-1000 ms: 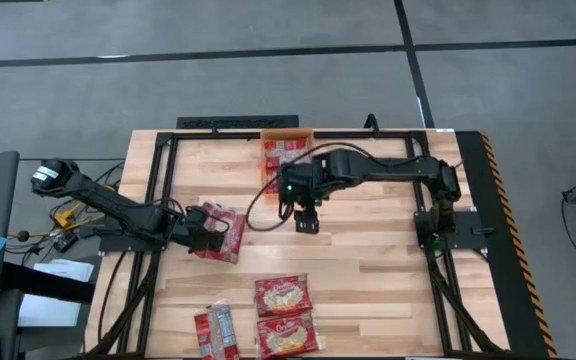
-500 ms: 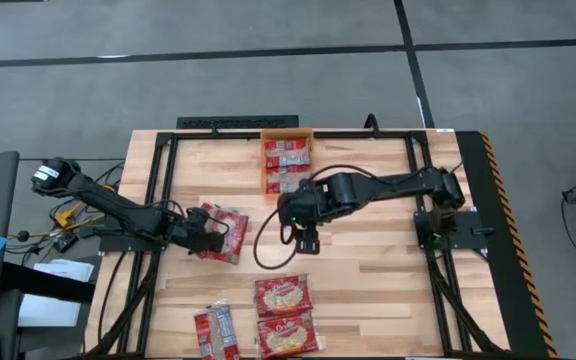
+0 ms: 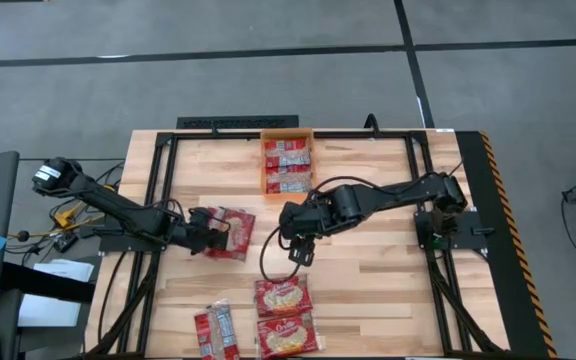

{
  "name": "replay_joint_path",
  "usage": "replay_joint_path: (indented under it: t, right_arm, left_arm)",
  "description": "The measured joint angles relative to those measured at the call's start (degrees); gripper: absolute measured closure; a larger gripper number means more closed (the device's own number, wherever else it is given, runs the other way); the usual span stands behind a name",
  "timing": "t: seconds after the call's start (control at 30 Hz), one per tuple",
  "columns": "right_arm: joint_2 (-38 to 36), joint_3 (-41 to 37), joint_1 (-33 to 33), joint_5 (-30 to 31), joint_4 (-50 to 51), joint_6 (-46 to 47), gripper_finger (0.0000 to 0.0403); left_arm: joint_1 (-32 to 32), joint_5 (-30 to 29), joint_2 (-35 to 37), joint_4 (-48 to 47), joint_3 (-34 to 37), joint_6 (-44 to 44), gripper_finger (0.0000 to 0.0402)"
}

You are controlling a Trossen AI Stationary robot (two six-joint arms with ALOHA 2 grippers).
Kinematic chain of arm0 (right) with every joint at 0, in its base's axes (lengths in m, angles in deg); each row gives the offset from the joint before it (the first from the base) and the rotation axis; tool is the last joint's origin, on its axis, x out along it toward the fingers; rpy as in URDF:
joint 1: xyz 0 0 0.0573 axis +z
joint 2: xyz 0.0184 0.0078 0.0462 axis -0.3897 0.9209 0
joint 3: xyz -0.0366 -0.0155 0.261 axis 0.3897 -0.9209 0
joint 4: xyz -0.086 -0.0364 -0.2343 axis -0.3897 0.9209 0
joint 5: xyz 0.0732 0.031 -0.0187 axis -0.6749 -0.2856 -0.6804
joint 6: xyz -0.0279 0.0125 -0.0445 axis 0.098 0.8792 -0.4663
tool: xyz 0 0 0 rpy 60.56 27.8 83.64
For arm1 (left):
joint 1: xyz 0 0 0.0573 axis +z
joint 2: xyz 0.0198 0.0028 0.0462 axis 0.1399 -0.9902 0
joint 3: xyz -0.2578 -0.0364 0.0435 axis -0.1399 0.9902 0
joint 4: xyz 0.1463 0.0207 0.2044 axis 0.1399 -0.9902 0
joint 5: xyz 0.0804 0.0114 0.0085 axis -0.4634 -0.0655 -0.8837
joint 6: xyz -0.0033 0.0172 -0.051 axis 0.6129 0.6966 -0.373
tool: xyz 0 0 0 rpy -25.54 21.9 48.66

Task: Sort popcorn bags into baskets
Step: Put the red popcorn bag into the orange bin

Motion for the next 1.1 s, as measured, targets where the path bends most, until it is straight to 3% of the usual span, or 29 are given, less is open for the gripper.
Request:
replay_joint_path:
  t: [0.23, 0.53, 0.9, 1.1]
  right_arm:
    - [-3.5, -0.1, 1.5, 8.1, -2.1, 9.3, 0.0133]
    - [-8.2, 0.0, 1.3, 13.2, -2.8, 11.3, 0.0133]
    - [-10.4, -5.7, 0.5, 17.6, -7.5, 22.6, 0.0133]
    - [-15.9, -7.1, 0.4, 21.1, -13.3, 22.9, 0.0133]
  left_arm:
    - [0.0, -3.6, 0.0, 14.7, 0.0, 2.0, 0.0399]
    - [0.1, -7.8, 0.0, 27.4, -0.1, 5.5, 0.0401]
    - [2.4, -15.7, 0.1, 57.0, -0.1, 25.3, 0.0401]
    - [4.8, -16.4, 1.2, 63.4, -0.2, 30.3, 0.0401]
